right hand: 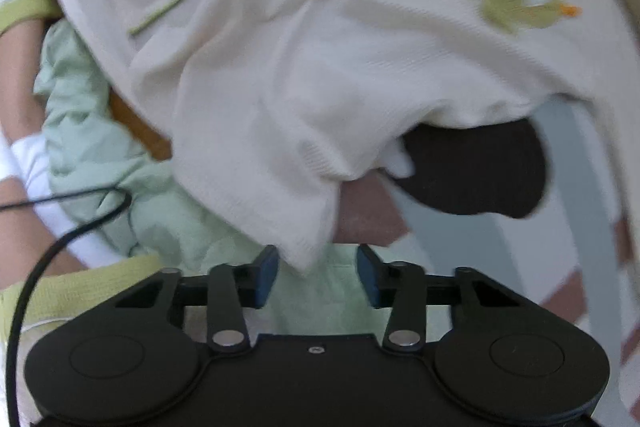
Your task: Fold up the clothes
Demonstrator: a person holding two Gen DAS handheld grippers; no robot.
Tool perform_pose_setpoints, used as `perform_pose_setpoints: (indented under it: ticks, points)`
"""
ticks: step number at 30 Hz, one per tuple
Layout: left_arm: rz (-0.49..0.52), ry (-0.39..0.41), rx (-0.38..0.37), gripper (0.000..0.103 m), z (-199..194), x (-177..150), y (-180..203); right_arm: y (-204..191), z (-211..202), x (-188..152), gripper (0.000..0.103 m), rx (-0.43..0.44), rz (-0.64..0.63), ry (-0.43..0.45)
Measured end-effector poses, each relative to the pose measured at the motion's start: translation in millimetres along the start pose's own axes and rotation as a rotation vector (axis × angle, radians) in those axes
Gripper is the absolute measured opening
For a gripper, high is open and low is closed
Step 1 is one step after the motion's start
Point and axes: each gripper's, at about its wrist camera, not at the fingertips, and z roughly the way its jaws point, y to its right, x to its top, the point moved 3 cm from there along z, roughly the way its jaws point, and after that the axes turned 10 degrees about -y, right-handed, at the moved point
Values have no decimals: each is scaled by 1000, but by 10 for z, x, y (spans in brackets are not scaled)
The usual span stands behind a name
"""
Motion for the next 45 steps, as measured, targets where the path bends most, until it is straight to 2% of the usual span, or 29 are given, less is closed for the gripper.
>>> perform_pose_setpoints:
  ticks: [2,3,4,9,13,15,19,22,25,28,31,33,37,42,45]
  points:
    - [-17,-4,-12,3,49,47,-10,19,110,63,40,20,-8,-8]
    - [-19,-4,-11,3,67,69,-4,42,153,96,34,20,0,-4]
    - [-19,-2,-11,3,81,90,4,78,158,113,11,44,23,11]
    - [14,6,-25,3,66,143,32,293,-210,-16,8,175,195,169]
    - [57,-75,-15,3,222,182,29,140,-723,-298,8,151,199,215]
    - [80,-97,-48,3,215,189,52,23,-982,-443,8,135,196,227]
    - [145,-80,-118,3,-135,199,34,-230,-1354,-632,8,79,173,239]
    - [128,-88,-199,3,-422,207,-78,-355,-1548,-808,8,64,166,259]
    - [65,-99,-218,3,-509,245,-213,-363,-1404,-925,8,64,182,232]
    - [31,-137,-178,3,-448,176,-313,-283,-1179,-1022,8,95,220,192]
    - [49,-200,-145,3,-289,90,-290,-192,-1067,-1045,7,145,248,206]
    - [83,-215,-117,3,-195,69,-221,-137,-1027,-975,7,158,251,211]
    - [218,-215,-45,4,-135,51,-27,-218,-937,-788,8,119,170,167]
    - [247,-261,-41,3,-19,38,28,-397,-848,-520,8,30,30,94]
    - [208,-292,-109,3,-173,91,-63,-527,-905,-527,8,117,-4,88]
